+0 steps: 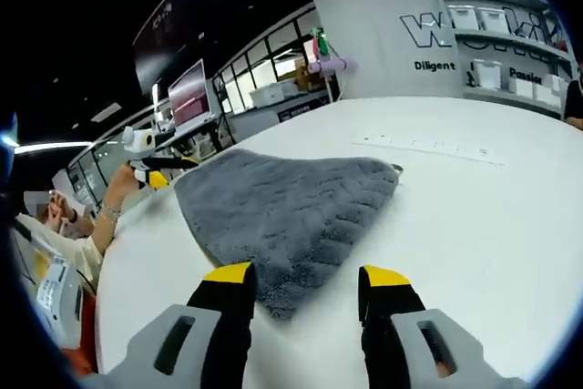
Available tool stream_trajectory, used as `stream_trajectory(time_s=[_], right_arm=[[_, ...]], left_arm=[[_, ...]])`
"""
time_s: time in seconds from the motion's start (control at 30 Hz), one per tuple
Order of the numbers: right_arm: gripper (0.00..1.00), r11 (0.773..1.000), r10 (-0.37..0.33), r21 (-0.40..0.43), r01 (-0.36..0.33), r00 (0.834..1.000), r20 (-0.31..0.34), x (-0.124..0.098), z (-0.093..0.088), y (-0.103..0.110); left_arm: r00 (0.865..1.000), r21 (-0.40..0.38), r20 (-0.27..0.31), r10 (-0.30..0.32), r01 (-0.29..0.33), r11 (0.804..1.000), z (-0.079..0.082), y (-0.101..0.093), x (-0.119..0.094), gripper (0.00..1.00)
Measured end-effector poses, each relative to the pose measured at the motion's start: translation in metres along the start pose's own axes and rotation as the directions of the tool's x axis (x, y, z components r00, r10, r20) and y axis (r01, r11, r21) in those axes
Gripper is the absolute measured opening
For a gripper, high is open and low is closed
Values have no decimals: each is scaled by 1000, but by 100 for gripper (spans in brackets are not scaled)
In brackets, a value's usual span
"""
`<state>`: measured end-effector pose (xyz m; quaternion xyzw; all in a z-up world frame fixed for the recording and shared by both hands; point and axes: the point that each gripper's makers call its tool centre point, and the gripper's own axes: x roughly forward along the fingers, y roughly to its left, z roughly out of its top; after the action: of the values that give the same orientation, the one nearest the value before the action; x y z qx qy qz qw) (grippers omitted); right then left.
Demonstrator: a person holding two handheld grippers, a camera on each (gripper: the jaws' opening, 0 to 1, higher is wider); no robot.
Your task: Fold the towel on the table until its edges align and the towel forms a compact rectangular stack.
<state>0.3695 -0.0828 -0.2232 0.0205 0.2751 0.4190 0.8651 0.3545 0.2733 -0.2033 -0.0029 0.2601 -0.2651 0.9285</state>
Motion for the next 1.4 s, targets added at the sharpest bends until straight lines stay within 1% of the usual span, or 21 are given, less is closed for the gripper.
stream_trajectory(time_s=[0.17,0.27,0.43,0.67,0.9,1.03,1.13,1.3,1.4], right_arm=[[34,1000,29,11,-29,999,-36,5,-9,4],[25,998,54,21,-52,997,-52,7,-12,8],[15,997,72,18,-71,997,-34,8,-9,8],[10,997,76,-2,-76,997,-26,5,-6,9],[9,999,50,-16,-51,999,-15,-6,-2,-2],[9,1000,13,-22,-13,1000,2,-15,1,-14],[9,999,-31,-30,31,1000,3,-21,1,-28],[9,998,-62,-17,62,998,11,-32,2,-42],[9,995,-94,-29,94,996,6,-37,0,-51]], left_arm=[[1000,-1,-1,0,0,1000,1,1,0,94],[1000,1,-3,-2,2,1000,0,2,0,94],[1000,4,-8,-4,4,1000,1,3,1,94],[1000,4,-5,-3,3,1000,2,4,0,94],[1000,6,-13,-6,6,1000,-1,1,1,94],[1000,12,-22,-9,9,1000,-3,-1,1,94],[1000,18,-27,-9,9,1000,-4,-2,1,94],[1000,18,-27,-9,10,1000,-5,-3,1,94],[1000,17,-27,-9,10,1000,-4,-2,0,94]])
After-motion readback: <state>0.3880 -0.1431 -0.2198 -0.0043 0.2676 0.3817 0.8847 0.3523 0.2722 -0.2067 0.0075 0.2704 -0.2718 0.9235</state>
